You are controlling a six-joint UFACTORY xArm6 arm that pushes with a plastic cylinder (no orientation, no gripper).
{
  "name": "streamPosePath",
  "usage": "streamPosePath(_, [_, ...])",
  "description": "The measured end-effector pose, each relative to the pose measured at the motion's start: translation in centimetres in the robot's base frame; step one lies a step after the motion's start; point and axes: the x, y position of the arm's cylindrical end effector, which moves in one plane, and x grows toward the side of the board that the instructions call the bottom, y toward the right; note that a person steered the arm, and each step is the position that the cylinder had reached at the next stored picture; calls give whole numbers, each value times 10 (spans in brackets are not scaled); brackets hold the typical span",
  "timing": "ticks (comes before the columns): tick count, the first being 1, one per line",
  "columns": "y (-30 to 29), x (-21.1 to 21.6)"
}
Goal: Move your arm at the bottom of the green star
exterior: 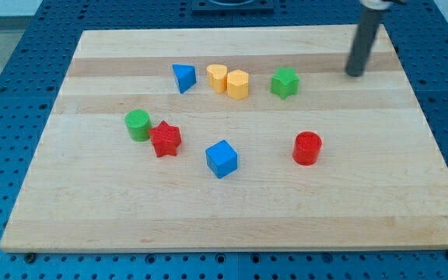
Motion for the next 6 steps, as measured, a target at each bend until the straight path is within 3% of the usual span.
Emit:
streamPosePath(1, [7,76])
streamPosePath(3, [-3,132])
streamPosePath(5, [-19,119])
streamPosePath(6, [-72,91])
